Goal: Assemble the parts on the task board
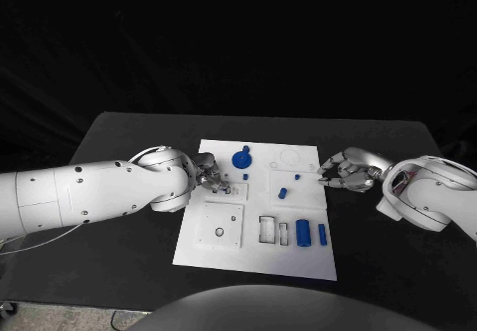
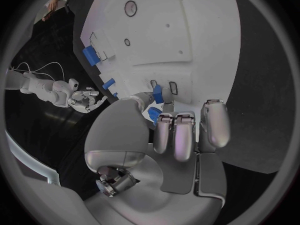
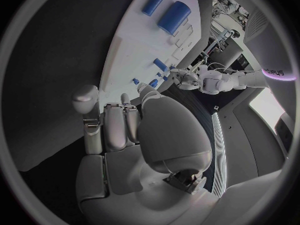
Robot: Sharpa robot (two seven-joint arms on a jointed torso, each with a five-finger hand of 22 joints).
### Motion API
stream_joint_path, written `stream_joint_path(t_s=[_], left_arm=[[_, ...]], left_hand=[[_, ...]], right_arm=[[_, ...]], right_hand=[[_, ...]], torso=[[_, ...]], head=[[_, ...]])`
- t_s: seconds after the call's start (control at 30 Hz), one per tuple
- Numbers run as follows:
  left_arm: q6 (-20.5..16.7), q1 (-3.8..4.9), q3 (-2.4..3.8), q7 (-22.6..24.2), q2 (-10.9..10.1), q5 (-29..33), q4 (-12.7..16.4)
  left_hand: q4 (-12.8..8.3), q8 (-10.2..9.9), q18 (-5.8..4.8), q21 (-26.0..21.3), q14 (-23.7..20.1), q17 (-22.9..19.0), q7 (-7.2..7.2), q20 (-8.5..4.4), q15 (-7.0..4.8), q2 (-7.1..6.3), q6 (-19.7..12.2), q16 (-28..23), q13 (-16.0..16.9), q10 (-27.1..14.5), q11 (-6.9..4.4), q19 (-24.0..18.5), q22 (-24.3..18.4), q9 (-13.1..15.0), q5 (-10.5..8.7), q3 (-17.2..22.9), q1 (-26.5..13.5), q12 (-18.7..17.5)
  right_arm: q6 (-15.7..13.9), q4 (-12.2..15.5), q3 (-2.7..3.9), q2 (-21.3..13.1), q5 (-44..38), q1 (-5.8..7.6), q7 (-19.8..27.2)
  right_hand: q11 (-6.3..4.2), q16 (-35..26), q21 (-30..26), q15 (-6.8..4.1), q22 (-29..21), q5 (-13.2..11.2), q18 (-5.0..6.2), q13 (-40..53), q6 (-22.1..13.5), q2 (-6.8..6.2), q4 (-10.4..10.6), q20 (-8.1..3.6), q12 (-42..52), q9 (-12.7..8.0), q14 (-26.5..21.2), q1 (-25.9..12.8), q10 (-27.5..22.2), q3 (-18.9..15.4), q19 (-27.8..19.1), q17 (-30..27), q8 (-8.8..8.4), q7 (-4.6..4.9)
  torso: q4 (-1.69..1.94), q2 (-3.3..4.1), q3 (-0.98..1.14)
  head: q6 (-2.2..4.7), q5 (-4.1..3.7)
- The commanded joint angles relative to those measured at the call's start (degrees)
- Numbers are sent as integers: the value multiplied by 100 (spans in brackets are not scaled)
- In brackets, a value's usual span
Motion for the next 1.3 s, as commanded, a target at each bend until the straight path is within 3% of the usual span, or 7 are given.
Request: stream_joint_path(t_s=[0.03, 0.5, 1.3], left_arm=[[11, -40, -18, -30, 25, 6, -37], [57, -97, -18, -4, 70, 137, 8], [203, -105, -20, -25, 63, 226, 14]], left_hand=[[-31, -17, -21, -8, 583, 1508, -24, 11, 15, 22, 2, 14, 1509, 599, 28, 51, 514, 9, -7, 58, -54, 13], [-34, -8, -20, -12, 583, 1508, -24, 12, 16, 32, 15, 14, 1509, 599, 29, 48, 512, 24, -11, 59, -62, 13], [-41, -2, -10, -38, 583, 1508, -24, 13, 17, 28, 22, 14, 1509, 599, 30, 13, 482, 37, -16, 54, -72, 13]], right_arm=[[71, -5, 0, 5, 26, -7, -6], [82, -44, 0, 27, 56, -34, -3], [96, -47, 0, 7, 60, -48, -15]], right_hand=[[-7, -23, -25, 23, -7, 8, 105, 325, 26, -6, 15, 0, -36, -9, -29, -15, -46, 18, -34, -8, -30, 1], [-5, -33, -46, 24, -14, 18, 108, 317, 36, -6, 13, 0, -43, -10, -33, -12, -52, 23, -41, -17, -28, 3], [-2, -50, -72, 27, -22, 42, 110, 305, 42, -4, 1, 2, -54, -15, -39, 7, -59, 41, -47, -32, -31, 6]], torso=[[0, 0, 2], [1, 1, 0], [7, -4, -4]], head=[[1, -4], [1, -5], [1, -3]])
